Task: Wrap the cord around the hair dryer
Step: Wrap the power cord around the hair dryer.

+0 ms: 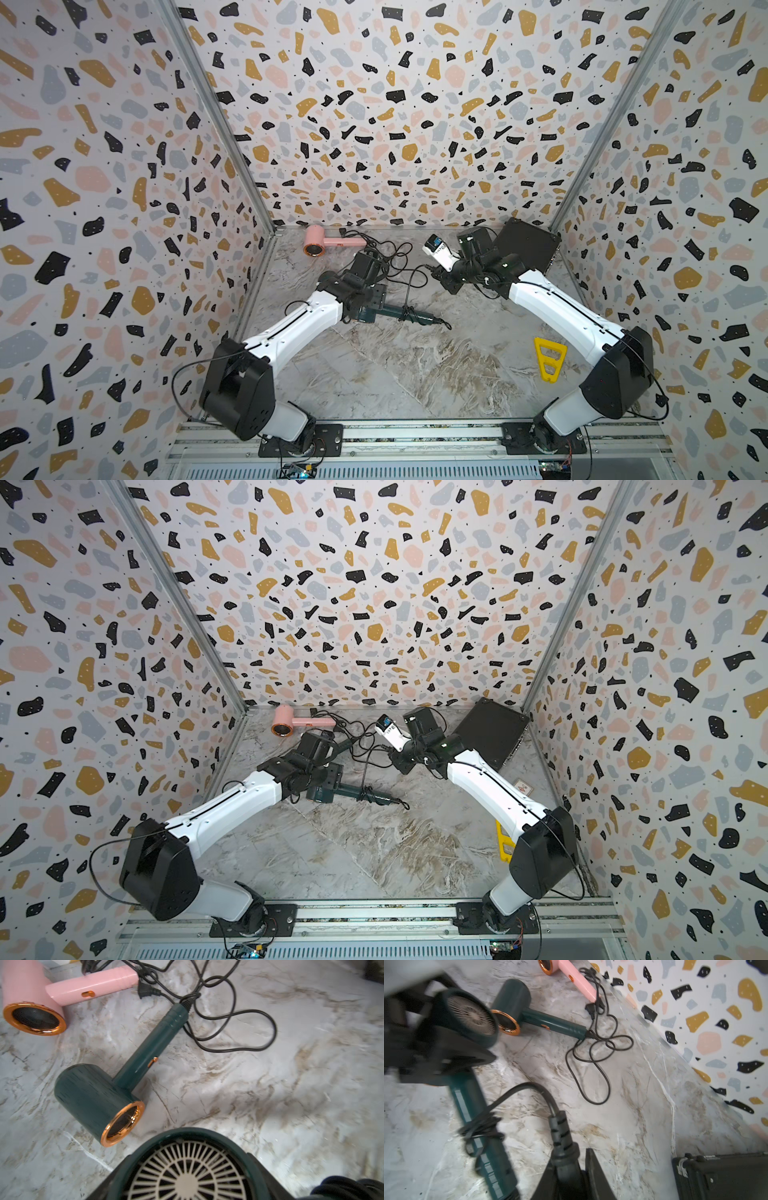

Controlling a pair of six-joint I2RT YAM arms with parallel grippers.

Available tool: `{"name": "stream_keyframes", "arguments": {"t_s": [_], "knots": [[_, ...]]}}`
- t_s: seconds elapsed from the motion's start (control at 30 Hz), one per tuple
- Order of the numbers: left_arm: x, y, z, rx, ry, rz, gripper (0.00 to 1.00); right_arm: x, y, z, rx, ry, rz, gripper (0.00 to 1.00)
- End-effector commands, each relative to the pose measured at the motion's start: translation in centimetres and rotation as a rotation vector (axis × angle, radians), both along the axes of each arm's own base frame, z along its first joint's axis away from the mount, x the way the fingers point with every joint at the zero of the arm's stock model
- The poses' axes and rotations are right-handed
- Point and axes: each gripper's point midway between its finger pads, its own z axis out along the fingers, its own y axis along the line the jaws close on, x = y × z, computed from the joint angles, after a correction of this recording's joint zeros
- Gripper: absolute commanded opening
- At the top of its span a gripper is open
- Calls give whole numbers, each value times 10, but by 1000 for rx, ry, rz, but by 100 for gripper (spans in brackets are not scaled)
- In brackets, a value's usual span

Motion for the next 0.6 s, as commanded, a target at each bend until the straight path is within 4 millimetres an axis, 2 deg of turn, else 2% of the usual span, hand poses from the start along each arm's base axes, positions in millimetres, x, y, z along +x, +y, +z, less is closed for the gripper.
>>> {"name": "stream_keyframes", "arguments": {"t_s": [0.0,0.1,0.23,0.3,0.37,0.43,0.57], "knots": [[-30,-25,19,-112,58,-183,0,9,-9,-3,108,35,-13,0],[-48,-33,29,-161,93,-257,0,8,-10,-16,182,93,1,0],[-73,-55,53,-318,100,-385,0,5,-7,-31,262,166,27,0],[-76,-62,66,-411,92,-405,0,2,-4,-34,297,189,40,0],[-74,-64,75,-509,93,-386,0,0,-2,-37,326,195,43,0],[-62,-61,84,-628,89,-324,0,-3,-2,-43,352,187,40,0],[-39,-56,88,-832,75,-176,0,-3,-1,-47,436,149,24,0]]}}
